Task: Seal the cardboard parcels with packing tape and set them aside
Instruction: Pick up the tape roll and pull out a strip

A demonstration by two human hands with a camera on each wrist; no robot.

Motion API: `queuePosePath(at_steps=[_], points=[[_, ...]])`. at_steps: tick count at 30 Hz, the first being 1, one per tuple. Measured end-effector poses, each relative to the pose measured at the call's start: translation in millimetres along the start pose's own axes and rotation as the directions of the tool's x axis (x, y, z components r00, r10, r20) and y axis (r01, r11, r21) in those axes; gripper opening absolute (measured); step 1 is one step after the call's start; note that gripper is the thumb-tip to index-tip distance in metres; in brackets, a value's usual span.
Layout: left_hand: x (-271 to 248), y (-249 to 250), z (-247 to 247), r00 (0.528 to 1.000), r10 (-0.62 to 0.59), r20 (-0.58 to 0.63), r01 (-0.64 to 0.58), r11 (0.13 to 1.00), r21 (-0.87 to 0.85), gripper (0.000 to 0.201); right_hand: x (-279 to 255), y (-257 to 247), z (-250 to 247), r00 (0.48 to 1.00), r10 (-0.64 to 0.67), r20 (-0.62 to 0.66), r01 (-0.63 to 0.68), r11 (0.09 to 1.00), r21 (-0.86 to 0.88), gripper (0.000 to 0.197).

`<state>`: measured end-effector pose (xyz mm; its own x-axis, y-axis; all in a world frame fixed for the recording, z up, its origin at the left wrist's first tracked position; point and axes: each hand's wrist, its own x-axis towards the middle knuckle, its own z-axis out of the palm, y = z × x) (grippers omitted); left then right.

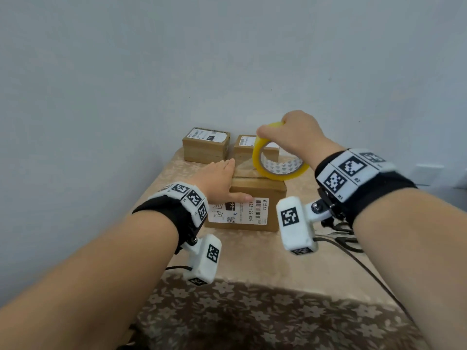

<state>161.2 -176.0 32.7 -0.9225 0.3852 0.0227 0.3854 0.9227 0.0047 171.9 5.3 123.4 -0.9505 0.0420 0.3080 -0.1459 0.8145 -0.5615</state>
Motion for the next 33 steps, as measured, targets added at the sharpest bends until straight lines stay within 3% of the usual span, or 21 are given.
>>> queuePosePath(at_steps=[4, 7, 14, 21, 26, 33], points=[[2, -4, 1, 1.0, 0.009, 0.025, -0.009, 1.0, -0.011, 0.112, 2, 15, -22, 0.999, 0.028, 0.02, -0.022, 0.965, -0.262, 0.043], [1, -3, 0, 0.999, 0.021, 0.032, -0.02, 1.0, -0.013, 0.111, -4, 37, -21, 0.993, 0.1, 0.061, -0.072, 0.934, -0.35, 0.041], [0, 0, -3, 0.997, 0.016, 0.071, -0.016, 1.0, 0.0, 0.112, -6, 59, -7, 0.972, 0.195, 0.131, -0.149, 0.943, -0.299, 0.046], [-3, 0, -3, 0.997, -0.04, 0.068, 0.043, 0.998, -0.045, 0.118, 6, 6, -32, 0.996, 0.056, 0.075, -0.025, 0.93, -0.368, 0.039], [-7, 6, -9, 0.997, -0.037, 0.074, 0.039, 0.999, -0.026, 0.113, -4, 40, -20, 0.966, 0.206, 0.157, -0.138, 0.923, -0.36, 0.041], [-7, 6, -10, 0.995, -0.026, 0.101, 0.03, 0.999, -0.039, 0.111, -13, 72, 3, 0.934, 0.308, 0.179, -0.25, 0.925, -0.285, 0.045]])
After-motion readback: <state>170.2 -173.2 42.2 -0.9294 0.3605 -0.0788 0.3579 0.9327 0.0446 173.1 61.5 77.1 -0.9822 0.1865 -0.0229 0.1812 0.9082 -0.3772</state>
